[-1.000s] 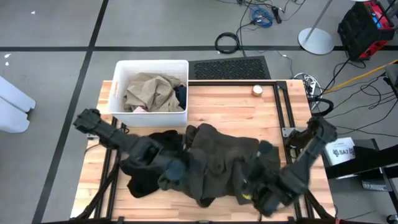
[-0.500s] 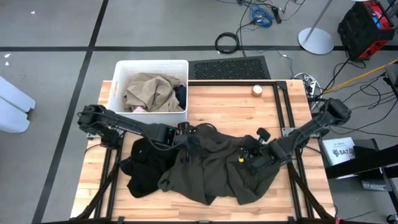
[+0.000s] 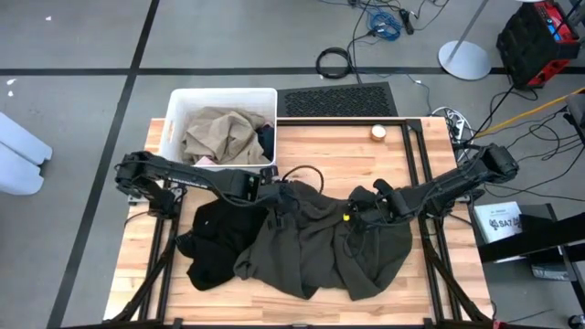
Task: Sort clothes
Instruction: Put the dark gray jacket into the white laundry bin
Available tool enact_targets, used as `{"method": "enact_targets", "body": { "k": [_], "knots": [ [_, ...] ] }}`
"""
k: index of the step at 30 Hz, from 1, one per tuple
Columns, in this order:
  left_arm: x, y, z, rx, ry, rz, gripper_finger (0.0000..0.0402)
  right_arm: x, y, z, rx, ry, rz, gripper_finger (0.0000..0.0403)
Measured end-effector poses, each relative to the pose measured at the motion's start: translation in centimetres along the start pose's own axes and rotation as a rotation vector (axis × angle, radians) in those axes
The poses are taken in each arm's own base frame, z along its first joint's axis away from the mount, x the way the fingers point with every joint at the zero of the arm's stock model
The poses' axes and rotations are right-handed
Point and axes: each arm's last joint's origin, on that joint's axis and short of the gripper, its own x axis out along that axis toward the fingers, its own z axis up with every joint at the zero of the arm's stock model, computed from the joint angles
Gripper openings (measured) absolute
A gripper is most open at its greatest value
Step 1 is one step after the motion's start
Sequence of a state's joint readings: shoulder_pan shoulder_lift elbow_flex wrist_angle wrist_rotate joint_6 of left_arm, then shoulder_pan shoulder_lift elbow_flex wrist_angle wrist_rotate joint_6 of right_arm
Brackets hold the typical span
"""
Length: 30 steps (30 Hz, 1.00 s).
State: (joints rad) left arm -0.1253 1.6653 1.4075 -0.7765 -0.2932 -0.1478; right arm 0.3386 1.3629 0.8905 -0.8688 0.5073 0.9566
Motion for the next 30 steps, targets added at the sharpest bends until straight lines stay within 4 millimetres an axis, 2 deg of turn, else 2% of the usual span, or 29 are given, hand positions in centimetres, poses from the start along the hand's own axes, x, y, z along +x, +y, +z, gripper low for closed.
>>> {"method": "enact_targets", "body": {
  "k": [6,10,13,16,18,24,30],
  "knots": [
    [-4.3,0.2,2.4,0.037,-0.035,0.005,0.0178,-2.1,-0.3,1.4,0.024,-0.031,-0.029,0.0143],
    [-7.2,-0.1,3.1,0.069,-0.117,0.019,0.0179,-3.4,-0.6,2.1,0.06,-0.017,-0.054,0.0152],
    [-8.3,-0.9,3.1,0.101,-0.183,-0.031,0.0179,-4.1,-0.6,2.4,0.103,-0.002,-0.053,0.0151],
    [-7.6,-2.3,2.3,0.163,-0.182,-0.086,0.0179,-4.4,-0.2,1.8,0.149,0.044,-0.013,0.0149],
    [-6.4,-3.4,1.4,0.2,-0.168,-0.123,0.0179,-4.5,0.4,0.9,0.182,0.089,0.017,0.0149],
    [-2.7,-6.3,-1.4,0.231,-0.201,-0.199,0.0179,-4.5,1.9,-2.8,0.28,0.206,0.014,0.0151],
    [-1.4,-8.3,-2.7,0.217,-0.296,-0.317,0.018,-4.4,2.0,-6.7,0.445,0.266,-0.076,0.0151]
  ]
}}
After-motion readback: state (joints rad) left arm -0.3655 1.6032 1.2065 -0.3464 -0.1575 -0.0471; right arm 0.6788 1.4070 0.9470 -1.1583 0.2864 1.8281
